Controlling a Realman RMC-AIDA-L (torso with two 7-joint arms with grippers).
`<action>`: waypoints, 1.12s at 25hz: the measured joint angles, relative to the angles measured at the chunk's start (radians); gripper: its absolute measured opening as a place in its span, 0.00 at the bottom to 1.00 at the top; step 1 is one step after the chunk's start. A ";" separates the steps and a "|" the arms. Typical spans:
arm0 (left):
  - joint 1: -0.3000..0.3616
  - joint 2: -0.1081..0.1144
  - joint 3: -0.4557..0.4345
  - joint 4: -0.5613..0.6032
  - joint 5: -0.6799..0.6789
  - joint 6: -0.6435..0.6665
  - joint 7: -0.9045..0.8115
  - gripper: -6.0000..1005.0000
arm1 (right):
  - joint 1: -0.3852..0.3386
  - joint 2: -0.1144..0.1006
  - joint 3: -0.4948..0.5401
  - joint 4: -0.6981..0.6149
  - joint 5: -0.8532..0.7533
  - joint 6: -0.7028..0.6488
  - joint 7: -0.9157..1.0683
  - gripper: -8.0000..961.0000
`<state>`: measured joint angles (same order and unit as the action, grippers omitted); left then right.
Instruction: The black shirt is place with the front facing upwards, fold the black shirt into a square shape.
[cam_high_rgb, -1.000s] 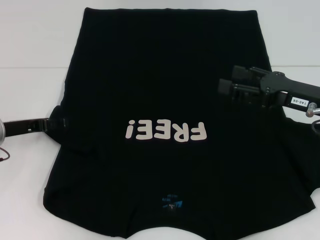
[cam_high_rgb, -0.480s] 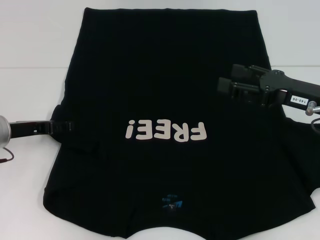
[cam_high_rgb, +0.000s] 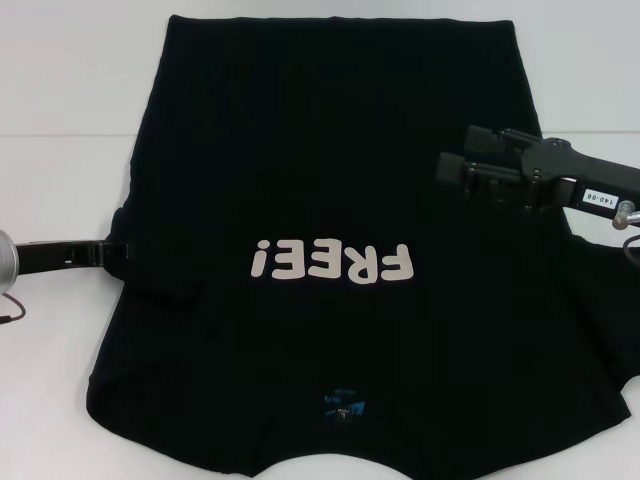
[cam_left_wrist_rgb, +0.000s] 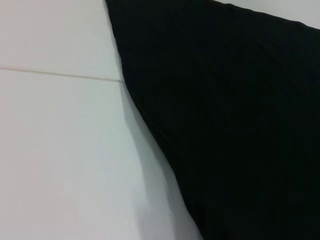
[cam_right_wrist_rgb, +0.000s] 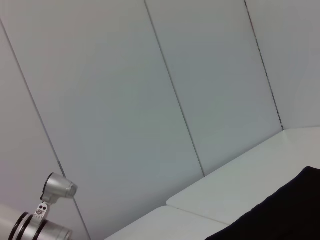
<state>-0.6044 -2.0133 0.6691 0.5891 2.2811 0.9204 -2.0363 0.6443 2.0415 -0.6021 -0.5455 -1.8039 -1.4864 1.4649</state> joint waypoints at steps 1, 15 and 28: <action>0.000 0.000 0.000 0.002 0.000 0.002 0.000 0.59 | 0.000 0.000 0.000 0.000 0.000 0.000 0.000 0.92; -0.017 -0.001 -0.005 0.065 -0.009 0.101 -0.046 0.05 | -0.002 0.000 0.001 -0.001 0.000 -0.001 0.001 0.92; -0.103 -0.041 0.001 0.049 -0.006 0.112 -0.090 0.08 | -0.008 0.000 0.002 0.001 0.000 0.000 -0.007 0.92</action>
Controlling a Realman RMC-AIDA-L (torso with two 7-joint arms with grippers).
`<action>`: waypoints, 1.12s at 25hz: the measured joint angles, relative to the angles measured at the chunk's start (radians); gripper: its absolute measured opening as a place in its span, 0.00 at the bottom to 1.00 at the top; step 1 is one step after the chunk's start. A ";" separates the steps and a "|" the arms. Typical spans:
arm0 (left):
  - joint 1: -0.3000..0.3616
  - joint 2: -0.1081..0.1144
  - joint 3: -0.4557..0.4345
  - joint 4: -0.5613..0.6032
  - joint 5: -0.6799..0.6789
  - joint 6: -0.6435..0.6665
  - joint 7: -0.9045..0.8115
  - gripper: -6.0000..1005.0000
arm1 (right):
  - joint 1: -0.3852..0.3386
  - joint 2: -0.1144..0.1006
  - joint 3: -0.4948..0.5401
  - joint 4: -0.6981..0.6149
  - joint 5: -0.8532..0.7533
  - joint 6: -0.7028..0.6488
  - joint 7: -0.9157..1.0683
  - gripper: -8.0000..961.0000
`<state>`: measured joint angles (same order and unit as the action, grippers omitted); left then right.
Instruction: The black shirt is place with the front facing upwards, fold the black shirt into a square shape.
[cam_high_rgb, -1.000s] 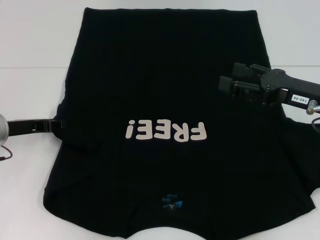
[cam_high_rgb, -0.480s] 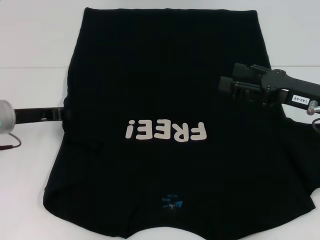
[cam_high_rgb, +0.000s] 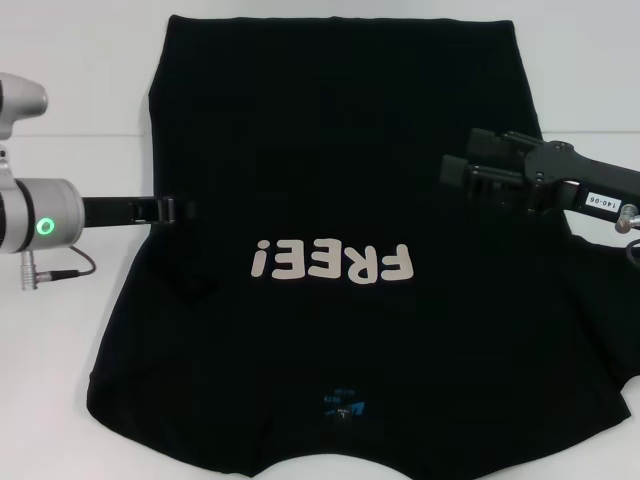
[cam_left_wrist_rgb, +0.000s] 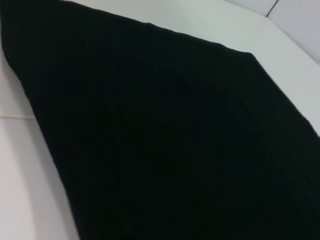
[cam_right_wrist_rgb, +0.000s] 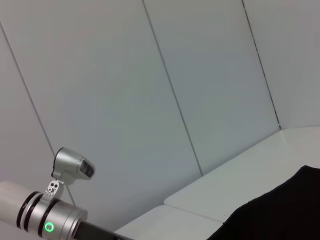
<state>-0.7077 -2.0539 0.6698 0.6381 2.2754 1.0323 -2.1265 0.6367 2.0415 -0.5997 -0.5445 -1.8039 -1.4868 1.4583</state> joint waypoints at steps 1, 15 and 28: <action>-0.002 -0.005 0.000 -0.002 -0.001 0.000 -0.004 0.09 | 0.000 0.000 0.000 0.000 0.000 0.000 0.000 0.92; -0.022 -0.046 -0.011 -0.024 -0.128 -0.019 -0.020 0.44 | 0.008 -0.023 0.013 -0.008 0.000 0.000 0.020 0.92; 0.066 -0.032 -0.013 0.018 -0.280 0.317 0.317 0.83 | -0.019 -0.196 0.034 -0.014 -0.091 0.020 0.546 0.92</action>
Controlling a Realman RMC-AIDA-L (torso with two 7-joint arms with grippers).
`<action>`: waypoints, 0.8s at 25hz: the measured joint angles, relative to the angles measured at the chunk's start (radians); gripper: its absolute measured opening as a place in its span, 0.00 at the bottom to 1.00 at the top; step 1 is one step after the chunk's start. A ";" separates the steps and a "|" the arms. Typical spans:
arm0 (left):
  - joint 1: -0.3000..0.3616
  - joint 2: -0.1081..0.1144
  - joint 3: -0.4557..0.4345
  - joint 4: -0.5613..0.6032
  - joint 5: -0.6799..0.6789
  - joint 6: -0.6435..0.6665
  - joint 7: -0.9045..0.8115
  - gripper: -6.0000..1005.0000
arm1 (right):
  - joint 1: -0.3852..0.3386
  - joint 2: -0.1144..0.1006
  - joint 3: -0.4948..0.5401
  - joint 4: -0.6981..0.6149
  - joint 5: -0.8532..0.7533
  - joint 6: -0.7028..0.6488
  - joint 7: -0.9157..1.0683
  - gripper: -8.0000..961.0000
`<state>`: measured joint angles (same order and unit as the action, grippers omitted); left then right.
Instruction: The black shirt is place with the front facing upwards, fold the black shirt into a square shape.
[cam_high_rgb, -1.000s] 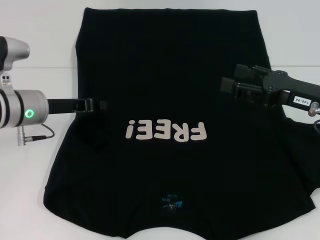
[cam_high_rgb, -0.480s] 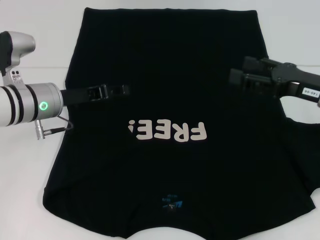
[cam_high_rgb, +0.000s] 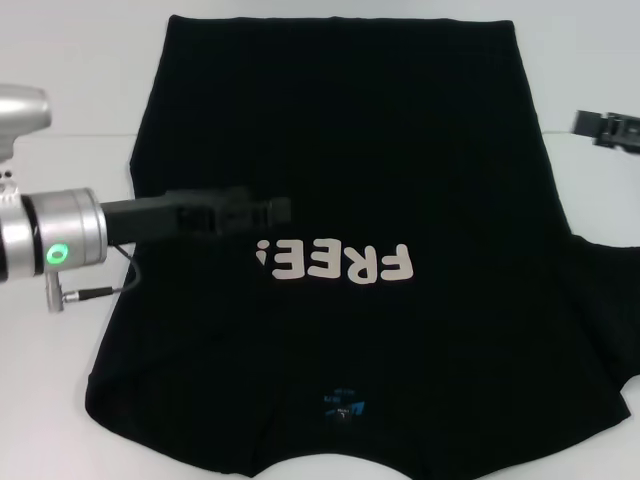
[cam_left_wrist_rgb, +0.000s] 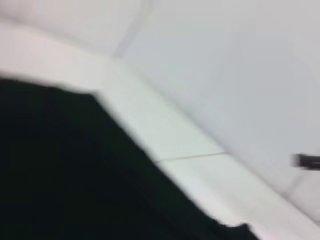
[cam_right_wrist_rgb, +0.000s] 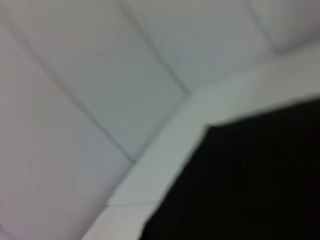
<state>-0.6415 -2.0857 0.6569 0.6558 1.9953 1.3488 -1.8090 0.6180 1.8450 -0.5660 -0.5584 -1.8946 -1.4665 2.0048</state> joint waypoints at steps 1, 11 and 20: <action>0.014 -0.004 0.000 0.005 -0.025 0.039 0.066 0.84 | -0.005 -0.015 0.002 -0.007 -0.025 0.000 0.074 0.92; 0.083 -0.048 0.030 -0.011 -0.083 0.198 0.582 0.87 | -0.057 -0.033 0.006 -0.089 -0.275 -0.075 0.437 0.92; 0.087 -0.050 0.078 -0.011 -0.082 0.209 0.607 0.88 | -0.068 -0.045 0.009 -0.090 -0.447 -0.179 0.564 0.92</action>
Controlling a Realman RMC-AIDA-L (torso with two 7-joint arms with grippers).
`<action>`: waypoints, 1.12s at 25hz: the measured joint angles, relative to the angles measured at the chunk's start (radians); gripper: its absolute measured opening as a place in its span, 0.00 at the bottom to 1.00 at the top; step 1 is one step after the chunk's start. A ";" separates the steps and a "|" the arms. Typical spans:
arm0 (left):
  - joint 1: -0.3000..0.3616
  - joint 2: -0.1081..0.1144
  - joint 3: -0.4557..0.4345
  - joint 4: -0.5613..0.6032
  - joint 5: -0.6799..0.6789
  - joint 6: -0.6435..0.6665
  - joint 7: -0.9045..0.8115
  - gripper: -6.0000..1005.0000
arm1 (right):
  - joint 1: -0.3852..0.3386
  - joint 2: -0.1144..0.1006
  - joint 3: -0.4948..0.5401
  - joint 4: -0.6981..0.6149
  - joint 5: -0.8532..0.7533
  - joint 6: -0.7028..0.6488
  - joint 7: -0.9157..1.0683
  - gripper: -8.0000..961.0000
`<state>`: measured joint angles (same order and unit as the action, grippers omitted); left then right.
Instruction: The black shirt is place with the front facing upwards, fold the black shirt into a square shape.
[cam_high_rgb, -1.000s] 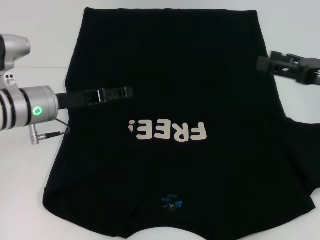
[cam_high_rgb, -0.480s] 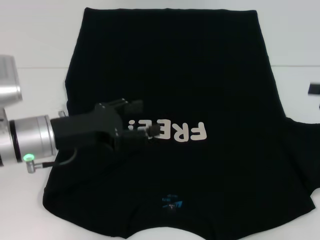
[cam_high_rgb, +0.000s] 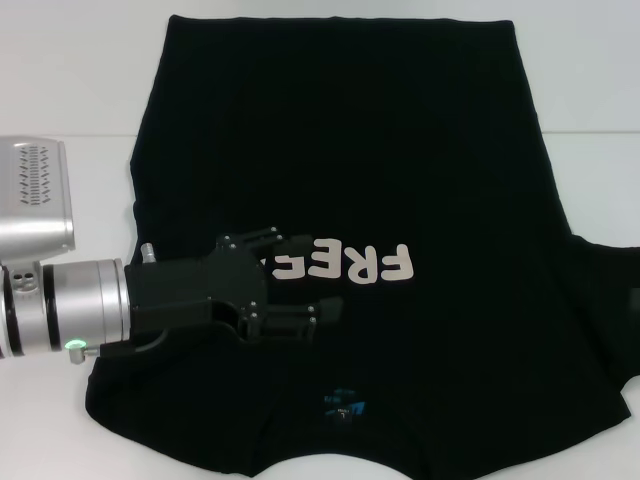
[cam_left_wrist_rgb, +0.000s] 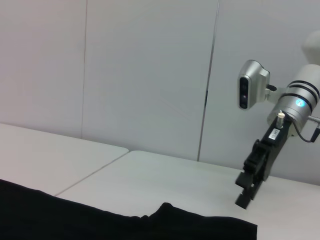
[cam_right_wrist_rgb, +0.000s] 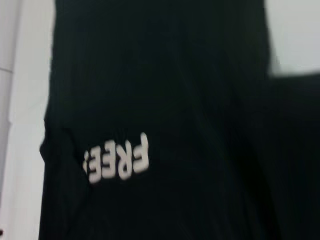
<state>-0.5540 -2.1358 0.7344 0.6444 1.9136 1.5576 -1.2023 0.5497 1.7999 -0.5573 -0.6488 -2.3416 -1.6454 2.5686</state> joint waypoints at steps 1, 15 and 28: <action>-0.002 0.001 0.001 0.000 0.000 0.001 -0.004 0.88 | -0.003 -0.002 0.001 0.000 -0.004 -0.011 0.007 0.92; -0.021 0.001 0.013 -0.001 0.001 -0.010 -0.010 0.88 | -0.011 0.011 -0.012 0.038 -0.084 0.040 0.030 0.91; -0.023 0.006 0.006 0.003 0.000 -0.020 -0.020 0.88 | 0.017 0.038 -0.051 0.095 -0.085 0.198 0.014 0.78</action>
<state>-0.5767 -2.1299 0.7404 0.6477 1.9134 1.5372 -1.2220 0.5671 1.8376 -0.6079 -0.5535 -2.4268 -1.4475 2.5826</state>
